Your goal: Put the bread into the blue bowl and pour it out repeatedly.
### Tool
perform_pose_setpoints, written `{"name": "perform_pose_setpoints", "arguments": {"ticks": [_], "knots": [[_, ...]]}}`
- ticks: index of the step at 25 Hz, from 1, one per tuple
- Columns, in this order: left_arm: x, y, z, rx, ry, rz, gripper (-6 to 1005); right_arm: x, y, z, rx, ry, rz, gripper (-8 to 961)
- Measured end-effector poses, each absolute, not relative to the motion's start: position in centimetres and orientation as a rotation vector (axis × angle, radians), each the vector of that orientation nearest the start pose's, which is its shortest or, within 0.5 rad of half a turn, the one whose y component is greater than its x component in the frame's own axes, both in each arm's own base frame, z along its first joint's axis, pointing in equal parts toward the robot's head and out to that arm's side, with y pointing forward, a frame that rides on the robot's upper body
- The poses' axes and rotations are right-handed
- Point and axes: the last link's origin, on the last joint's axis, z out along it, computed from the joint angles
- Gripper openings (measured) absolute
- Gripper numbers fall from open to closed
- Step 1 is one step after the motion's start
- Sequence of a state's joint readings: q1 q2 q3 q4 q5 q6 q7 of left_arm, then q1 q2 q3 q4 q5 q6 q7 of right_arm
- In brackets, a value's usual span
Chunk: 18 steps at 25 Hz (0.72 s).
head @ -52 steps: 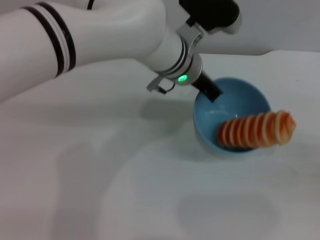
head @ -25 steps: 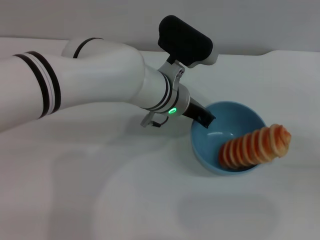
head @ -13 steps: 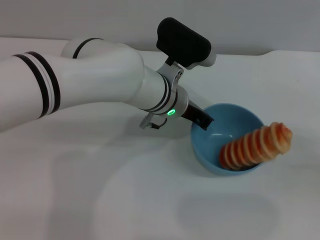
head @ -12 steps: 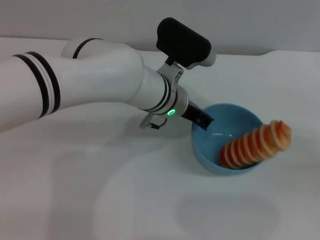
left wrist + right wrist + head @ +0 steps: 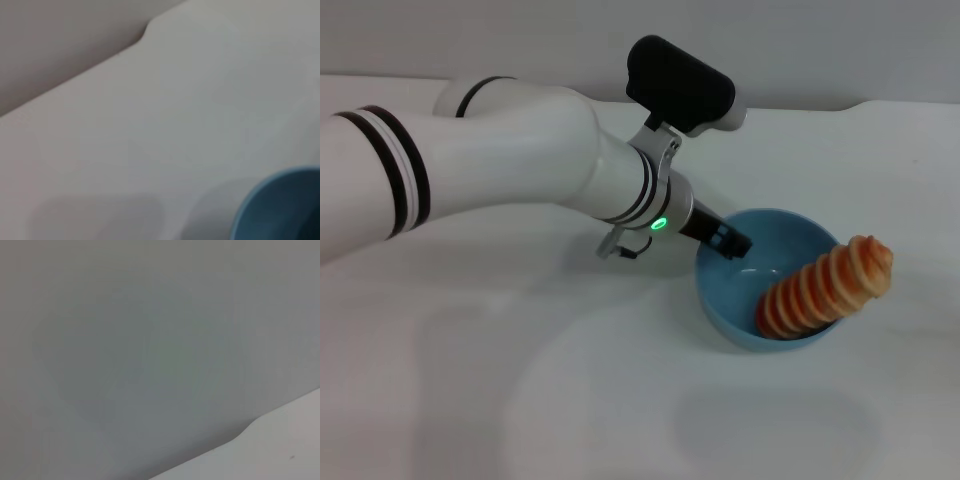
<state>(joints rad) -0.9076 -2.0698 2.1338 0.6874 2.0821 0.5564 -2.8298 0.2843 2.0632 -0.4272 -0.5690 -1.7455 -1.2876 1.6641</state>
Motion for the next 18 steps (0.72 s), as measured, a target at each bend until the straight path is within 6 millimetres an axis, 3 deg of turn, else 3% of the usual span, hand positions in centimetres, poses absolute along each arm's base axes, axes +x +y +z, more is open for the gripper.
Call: {"name": "perform_pose_setpoints", "arguments": {"ticks": [9, 14, 18], "knots": [[-13.8, 40.7, -12.5, -2.468, -0.882, -0.013, 655, 38.1, 29.0, 5.6, -1.832, 1.246, 0.884, 464], [-14.2, 42.0, -9.1, -2.327, -0.865, -0.225, 652, 38.4, 29.1, 5.6, -1.821, 1.205, 0.853, 470], [-15.0, 42.2, -7.5, -2.217, -0.824, -0.354, 650, 38.7, 29.1, 5.4, -1.816, 1.172, 0.818, 475]]}}
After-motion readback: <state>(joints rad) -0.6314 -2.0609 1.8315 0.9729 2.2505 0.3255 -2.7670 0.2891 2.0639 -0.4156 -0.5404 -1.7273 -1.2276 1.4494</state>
